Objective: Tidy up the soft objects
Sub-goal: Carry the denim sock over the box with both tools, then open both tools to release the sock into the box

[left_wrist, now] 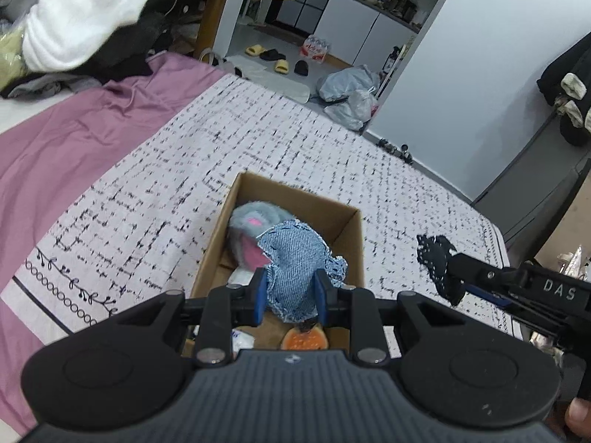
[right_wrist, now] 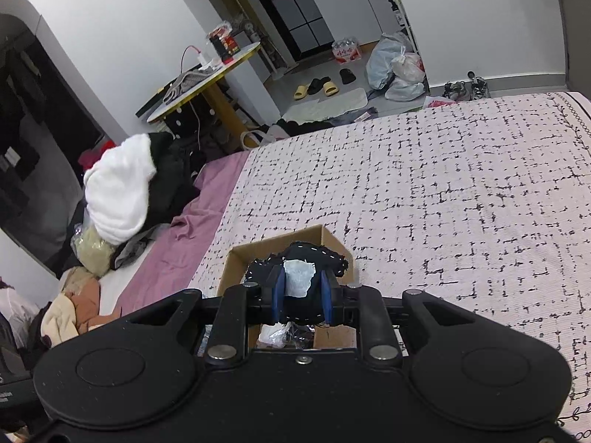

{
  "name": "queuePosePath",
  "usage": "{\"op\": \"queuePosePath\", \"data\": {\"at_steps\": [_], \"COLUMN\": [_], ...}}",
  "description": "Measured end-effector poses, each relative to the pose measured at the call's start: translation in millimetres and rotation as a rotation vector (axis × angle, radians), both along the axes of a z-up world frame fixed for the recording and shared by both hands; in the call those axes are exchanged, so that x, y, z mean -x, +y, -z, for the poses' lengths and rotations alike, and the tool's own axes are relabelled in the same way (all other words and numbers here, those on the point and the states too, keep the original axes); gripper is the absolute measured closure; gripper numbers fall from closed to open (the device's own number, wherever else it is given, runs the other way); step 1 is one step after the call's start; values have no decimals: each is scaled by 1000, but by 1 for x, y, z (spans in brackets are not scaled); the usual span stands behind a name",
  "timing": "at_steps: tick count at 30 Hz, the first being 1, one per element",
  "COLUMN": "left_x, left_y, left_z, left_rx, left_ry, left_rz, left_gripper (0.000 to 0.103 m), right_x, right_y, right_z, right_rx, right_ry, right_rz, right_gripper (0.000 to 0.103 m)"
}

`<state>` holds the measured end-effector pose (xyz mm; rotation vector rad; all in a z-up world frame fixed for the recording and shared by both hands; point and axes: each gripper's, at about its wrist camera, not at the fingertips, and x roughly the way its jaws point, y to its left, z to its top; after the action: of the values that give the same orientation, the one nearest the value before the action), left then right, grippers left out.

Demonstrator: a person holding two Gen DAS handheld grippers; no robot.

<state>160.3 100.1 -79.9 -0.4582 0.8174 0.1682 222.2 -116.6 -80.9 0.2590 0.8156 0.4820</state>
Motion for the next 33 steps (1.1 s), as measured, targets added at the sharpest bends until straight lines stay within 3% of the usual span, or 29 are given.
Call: {"op": "queuePosePath", "data": {"at_steps": [18,22,26,29,33], "left_x": [-23,-23,-17,-15,-16], "left_y": [18,28,33,38,40], "left_z": [67,76,65,60,55], "left_rx": [56,120,106,141,145], "left_ry": [117,148,112,97,89], "left_rz": [-31,-59,-82,-85,-77], "left_gripper": [75,65,52,50,44], "right_x": [-22,-33,-44,-51,-58], "right_y": [53,63,73,78,85], "right_z": [45,49,53,57,62], "right_rx": [85,102,116,123,131], "right_ry": [72,76,72,72,71], "right_rz": [-50,-52,-49,-41,-23], "right_gripper": [82,82,82,81,72]}}
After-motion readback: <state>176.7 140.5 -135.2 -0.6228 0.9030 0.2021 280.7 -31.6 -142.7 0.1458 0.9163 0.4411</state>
